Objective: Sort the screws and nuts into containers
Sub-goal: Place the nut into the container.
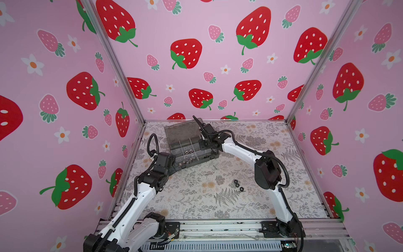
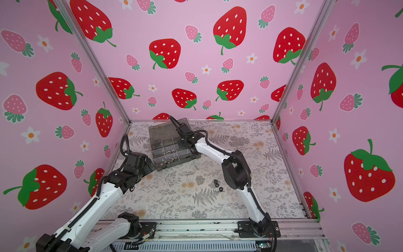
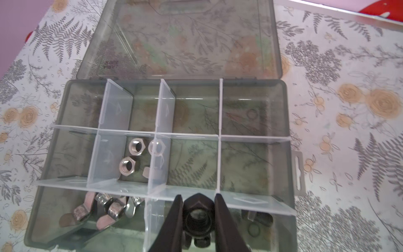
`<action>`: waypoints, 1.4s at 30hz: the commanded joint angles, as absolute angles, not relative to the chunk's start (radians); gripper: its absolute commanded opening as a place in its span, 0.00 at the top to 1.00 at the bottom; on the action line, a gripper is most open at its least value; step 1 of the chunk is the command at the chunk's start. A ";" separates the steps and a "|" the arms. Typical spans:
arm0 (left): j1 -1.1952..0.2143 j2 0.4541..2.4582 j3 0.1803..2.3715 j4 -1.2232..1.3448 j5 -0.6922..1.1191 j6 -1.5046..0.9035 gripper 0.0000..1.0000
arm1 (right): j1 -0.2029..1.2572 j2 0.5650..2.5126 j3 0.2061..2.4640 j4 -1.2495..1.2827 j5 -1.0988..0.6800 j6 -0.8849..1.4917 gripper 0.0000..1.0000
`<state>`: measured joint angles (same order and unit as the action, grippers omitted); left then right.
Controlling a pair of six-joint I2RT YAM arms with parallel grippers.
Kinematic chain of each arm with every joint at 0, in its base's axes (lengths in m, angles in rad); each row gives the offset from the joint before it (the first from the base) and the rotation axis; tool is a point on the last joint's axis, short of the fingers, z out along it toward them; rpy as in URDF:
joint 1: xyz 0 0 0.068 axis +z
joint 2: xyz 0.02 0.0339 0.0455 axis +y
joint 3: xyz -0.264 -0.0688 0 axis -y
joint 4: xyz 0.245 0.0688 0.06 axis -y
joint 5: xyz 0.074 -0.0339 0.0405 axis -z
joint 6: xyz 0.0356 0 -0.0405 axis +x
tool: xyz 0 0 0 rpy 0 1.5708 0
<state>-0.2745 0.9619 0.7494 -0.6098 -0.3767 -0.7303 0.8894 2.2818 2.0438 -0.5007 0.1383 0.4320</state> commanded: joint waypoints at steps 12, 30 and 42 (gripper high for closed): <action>-0.268 0.943 0.765 -0.637 -0.408 -0.746 0.01 | 0.902 2.428 2.212 -0.551 0.164 0.382 0.77; -0.269 0.946 0.775 -0.639 -0.407 -0.744 0.01 | 0.902 2.370 2.233 -0.590 0.209 0.378 0.53; -0.268 0.960 0.782 -0.626 -0.396 -0.743 0.01 | 0.902 1.952 1.644 -0.506 0.262 0.524 0.52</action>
<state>-0.2737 0.9573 0.7494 -0.6106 -0.3763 -0.7303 0.9005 2.0541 1.7748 -0.5297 0.2344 0.4660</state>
